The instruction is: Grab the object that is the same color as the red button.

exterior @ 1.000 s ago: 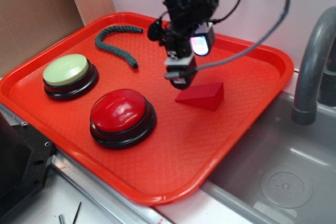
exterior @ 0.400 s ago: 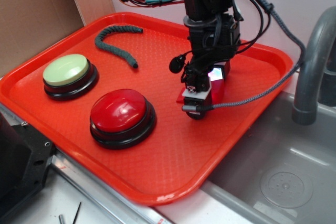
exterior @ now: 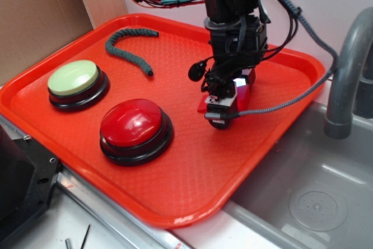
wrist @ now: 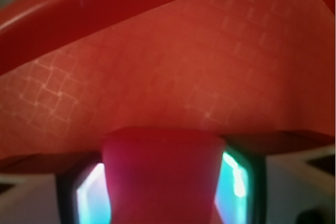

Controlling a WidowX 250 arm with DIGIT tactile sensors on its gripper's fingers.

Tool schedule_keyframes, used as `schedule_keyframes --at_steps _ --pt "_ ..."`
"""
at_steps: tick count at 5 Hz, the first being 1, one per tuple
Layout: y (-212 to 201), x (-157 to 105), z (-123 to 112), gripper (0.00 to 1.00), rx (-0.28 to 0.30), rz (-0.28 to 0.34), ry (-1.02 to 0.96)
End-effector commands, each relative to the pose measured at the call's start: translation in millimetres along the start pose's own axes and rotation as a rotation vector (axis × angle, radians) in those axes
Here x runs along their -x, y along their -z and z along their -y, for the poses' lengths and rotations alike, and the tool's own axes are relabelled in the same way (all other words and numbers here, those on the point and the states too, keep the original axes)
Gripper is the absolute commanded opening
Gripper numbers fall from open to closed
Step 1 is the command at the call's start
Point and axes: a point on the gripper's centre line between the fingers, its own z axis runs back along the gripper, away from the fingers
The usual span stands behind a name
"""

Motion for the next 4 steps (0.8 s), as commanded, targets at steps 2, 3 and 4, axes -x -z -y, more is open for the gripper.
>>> schedule_keyframes --at_steps 2,3,4 --pt "-84.9 18.7 -14.4 0.00 -0.058 0.054 -0.500" --pt "-115.4 36.8 -24.3 0.00 -0.084 0.016 -0.750" --pt "-140.1 48.3 -31.7 0.00 -0.121 -0.014 -0.999"
